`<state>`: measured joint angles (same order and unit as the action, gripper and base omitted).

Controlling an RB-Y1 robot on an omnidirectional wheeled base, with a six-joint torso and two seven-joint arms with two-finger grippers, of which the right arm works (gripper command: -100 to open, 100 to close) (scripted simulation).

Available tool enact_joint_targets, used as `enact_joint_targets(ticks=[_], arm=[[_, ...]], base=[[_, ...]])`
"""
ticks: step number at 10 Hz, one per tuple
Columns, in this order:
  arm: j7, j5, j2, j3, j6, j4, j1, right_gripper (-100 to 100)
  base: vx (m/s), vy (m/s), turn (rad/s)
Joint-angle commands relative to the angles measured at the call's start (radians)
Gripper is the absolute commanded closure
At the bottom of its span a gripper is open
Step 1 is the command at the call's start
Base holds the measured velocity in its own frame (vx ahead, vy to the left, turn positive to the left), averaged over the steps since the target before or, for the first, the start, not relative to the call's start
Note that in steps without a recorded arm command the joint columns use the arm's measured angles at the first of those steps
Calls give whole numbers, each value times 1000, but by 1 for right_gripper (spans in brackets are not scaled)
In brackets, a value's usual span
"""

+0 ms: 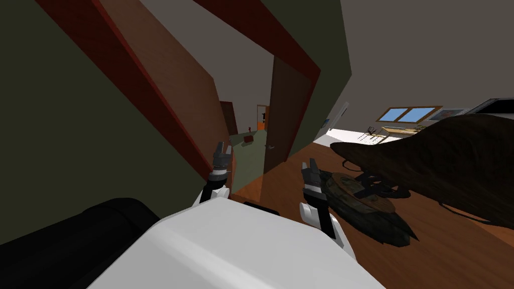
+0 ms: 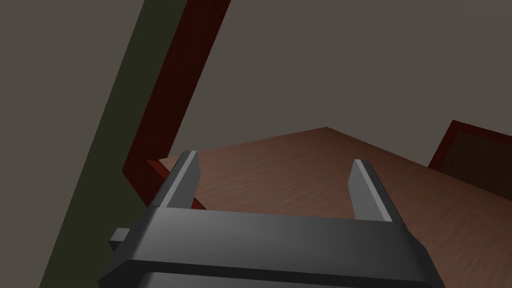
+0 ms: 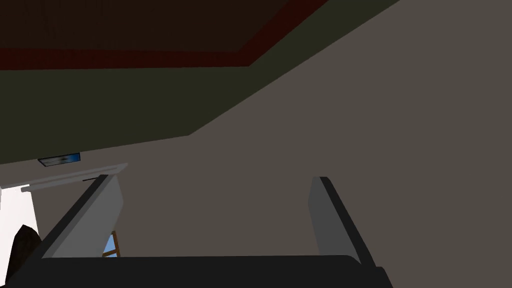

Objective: Push the door open

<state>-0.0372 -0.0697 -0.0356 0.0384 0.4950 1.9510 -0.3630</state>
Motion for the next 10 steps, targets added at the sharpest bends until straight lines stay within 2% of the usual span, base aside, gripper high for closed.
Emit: enact_joint_targets(ticks=[1, 6, 7, 8, 10], arm=[[0, 2, -5, -7, 9, -39, 14, -100], [-6, 14, -25, -20, 44, -189, 76, -100], [-7, 17, -29, -23, 52, -215, 88, -100], [-7, 17, -29, -23, 52, -222, 88, -100], [-10, 22, -35, -28, 67, -285, 115, -100]], base=[[96, -82, 136], [76, -82, 155], [85, -78, 117], [52, -59, 41], [50, -70, 130]])
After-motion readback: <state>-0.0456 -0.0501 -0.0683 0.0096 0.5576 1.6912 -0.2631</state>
